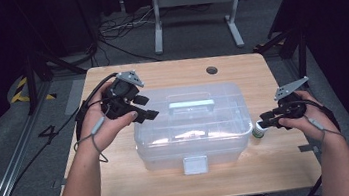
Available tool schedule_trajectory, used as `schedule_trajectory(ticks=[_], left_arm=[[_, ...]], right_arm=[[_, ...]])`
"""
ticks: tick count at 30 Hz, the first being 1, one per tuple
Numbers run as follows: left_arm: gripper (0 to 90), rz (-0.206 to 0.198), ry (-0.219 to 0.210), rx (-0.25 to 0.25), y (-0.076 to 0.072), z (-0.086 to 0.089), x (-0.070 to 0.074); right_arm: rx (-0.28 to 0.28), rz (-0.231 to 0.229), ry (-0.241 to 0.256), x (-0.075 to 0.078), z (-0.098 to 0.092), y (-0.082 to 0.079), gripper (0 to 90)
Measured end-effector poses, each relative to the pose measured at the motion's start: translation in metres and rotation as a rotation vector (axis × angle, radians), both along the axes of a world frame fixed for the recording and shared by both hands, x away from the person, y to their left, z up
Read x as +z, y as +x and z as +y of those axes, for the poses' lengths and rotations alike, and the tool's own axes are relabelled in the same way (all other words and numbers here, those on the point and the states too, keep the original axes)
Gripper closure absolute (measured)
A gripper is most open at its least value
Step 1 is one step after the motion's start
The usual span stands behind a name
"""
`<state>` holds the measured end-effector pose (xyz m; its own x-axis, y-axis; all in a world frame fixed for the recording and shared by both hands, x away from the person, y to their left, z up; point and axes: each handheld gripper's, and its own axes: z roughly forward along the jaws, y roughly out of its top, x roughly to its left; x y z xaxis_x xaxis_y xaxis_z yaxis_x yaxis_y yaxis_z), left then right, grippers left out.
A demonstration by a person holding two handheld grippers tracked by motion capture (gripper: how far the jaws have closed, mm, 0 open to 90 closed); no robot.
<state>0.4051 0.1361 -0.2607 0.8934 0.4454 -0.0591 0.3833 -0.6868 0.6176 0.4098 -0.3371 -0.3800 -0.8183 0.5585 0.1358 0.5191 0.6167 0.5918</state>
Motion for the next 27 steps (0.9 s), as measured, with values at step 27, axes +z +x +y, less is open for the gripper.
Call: schedule_trajectory(ticks=[27], left_arm=[[53.2,0.022,-0.015,-0.066,0.018,-0.052,-0.022]], right_arm=[[0.027,-0.007,0.006,0.0,0.002,-0.001,60.8]])
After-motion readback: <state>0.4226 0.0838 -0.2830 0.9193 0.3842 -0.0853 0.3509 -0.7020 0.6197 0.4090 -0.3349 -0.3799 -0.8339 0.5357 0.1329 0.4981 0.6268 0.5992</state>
